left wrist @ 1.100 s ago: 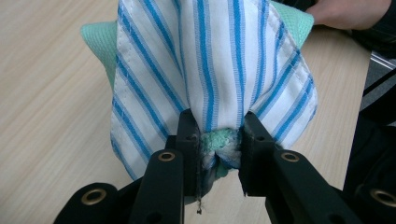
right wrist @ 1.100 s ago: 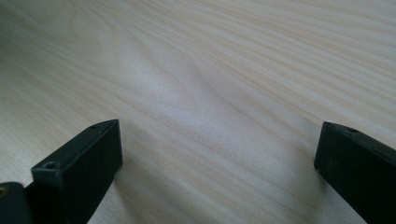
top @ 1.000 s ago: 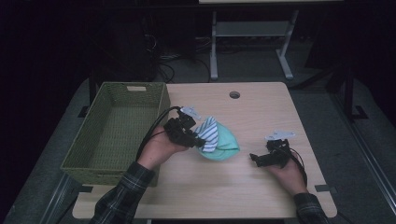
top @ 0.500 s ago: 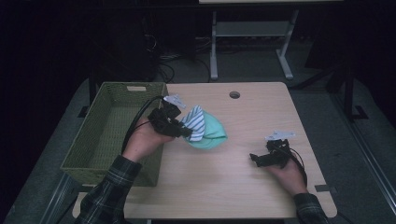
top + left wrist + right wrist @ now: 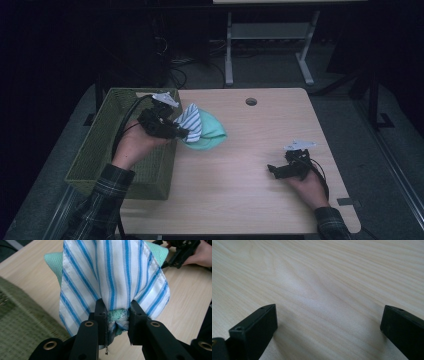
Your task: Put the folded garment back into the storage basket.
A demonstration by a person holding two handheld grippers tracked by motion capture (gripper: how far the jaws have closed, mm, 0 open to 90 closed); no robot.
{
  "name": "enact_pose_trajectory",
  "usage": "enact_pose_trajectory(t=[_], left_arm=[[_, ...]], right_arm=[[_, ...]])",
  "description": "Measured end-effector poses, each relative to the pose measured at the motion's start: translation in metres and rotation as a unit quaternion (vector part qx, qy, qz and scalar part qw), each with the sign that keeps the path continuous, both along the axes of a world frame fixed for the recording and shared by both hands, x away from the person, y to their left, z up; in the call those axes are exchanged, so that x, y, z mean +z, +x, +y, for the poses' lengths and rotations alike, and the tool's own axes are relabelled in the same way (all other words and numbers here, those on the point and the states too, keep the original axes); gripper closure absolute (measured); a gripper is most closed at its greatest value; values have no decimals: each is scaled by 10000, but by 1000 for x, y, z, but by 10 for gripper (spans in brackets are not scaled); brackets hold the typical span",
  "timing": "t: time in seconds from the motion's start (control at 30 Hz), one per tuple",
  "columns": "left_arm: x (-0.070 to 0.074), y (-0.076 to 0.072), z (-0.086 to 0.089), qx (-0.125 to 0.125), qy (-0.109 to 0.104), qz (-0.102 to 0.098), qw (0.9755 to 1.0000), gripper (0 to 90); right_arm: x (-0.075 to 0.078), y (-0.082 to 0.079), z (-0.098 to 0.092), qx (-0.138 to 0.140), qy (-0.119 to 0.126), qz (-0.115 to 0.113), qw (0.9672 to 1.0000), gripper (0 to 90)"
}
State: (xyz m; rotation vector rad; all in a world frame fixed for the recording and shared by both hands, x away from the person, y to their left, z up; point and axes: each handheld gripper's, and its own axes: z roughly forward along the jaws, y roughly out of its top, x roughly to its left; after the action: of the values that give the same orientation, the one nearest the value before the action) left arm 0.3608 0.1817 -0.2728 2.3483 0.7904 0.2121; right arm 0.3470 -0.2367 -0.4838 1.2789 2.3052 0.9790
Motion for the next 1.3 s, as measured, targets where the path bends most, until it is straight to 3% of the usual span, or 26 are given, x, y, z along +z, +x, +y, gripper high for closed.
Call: enact_pose_trajectory(t=[0.37,0.6,0.93,1.3], left_arm=[[5,1,33,422,14,-64,9991,727],[5,2,56,742,96,-110,9971,727],[3,1,83,1151,142,-160,9931,727],[-6,-3,115,1675,52,-138,9858,727]], right_arm=[[0,0,0,-7,0,3,10000,5],[0,0,0,-7,-2,3,10000,5],[0,0,0,-7,-1,3,10000,5],[0,0,0,-6,-1,1,10000,5]])
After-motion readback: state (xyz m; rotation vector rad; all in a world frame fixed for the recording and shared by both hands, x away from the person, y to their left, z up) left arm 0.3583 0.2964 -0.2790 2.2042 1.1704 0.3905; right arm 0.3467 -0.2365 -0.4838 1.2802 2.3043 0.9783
